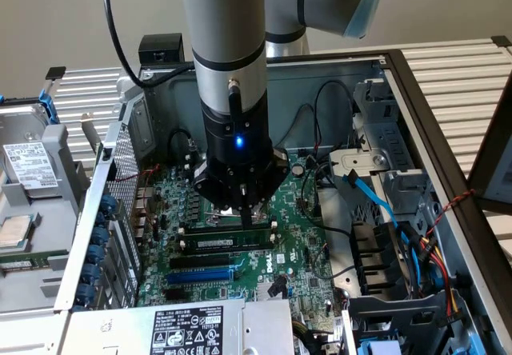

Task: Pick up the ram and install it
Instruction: 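Press down the ram until it locks into place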

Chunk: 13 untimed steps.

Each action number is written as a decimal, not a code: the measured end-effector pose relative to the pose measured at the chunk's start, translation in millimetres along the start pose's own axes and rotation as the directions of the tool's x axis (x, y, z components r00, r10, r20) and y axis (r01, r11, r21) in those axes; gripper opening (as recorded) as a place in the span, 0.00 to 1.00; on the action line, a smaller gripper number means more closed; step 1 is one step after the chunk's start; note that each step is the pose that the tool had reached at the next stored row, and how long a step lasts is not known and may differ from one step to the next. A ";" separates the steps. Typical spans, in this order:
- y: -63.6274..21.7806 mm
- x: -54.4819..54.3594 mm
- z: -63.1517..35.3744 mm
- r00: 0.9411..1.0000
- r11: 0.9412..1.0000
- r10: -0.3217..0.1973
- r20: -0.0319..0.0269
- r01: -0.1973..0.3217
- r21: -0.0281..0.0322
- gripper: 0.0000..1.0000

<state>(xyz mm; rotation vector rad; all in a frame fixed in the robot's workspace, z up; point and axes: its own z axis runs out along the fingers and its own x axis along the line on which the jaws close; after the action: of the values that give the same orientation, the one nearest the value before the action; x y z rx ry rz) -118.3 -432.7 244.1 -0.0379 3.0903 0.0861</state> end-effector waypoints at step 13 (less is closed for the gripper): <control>-0.1 0.1 0.9 0.973 0.973 0.230 0.014 -0.231 0.010 0.10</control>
<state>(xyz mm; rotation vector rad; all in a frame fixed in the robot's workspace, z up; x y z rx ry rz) -118.3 -432.7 243.2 0.3214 3.0679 0.0764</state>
